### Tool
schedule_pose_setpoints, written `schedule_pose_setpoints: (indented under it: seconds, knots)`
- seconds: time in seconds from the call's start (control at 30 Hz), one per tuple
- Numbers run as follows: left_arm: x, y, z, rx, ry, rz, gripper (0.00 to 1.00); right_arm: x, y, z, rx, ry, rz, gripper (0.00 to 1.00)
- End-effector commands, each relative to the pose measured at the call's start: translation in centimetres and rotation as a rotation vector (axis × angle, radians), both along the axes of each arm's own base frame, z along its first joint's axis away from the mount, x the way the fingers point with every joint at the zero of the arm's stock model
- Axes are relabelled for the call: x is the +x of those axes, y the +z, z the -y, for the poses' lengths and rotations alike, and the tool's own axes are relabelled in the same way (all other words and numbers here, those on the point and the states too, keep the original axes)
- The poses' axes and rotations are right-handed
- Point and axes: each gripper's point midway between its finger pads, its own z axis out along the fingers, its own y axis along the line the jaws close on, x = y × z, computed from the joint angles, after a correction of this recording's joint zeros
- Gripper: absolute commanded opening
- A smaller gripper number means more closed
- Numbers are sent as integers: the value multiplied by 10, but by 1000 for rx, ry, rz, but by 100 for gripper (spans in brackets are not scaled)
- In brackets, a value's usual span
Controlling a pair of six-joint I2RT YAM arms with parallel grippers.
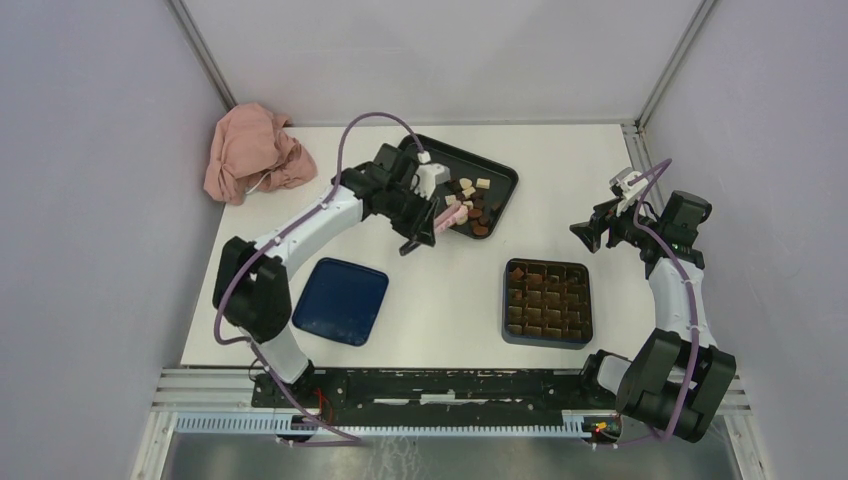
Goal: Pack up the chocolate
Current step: Pick up the fake chocolate from the plate, then place the fake chocolate in the packing box.
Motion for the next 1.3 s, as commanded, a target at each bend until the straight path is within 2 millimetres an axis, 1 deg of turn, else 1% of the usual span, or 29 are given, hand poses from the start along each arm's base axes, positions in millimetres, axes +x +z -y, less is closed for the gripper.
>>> schedule_pose_setpoints:
  seconds: [0.0, 0.07, 0.13, 0.17, 0.27, 0.53, 0.7, 1.0, 1.27]
  knots:
    - [-61, 24, 56, -150, -195, 23, 2, 6, 17, 0, -15, 23, 56, 79]
    - [-85, 14, 70, -128, -233, -6, 2, 5, 17, -1, -16, 23, 58, 79]
    - [-101, 4, 82, -86, -261, -5, 2, 6, 17, 0, -17, 21, 58, 79]
    - [-107, 0, 86, -69, -270, -5, 2, 6, 17, 0, -17, 21, 58, 79]
    - [-116, -9, 98, -23, -278, 3, 3, 6, 17, 0, -15, 21, 55, 79]
    - [-125, -21, 125, 65, -311, 33, 4, 6, 17, 0, -17, 19, 57, 79]
    - [-135, -26, 141, 111, -344, 50, 6, 6, 17, 0, -16, 19, 56, 79]
    - [-141, -39, 152, 167, -371, 54, 10, 6, 17, 0, -16, 21, 57, 79]
    - [-137, -42, 157, 195, -362, 70, 20, 5, 17, -1, -16, 23, 59, 79]
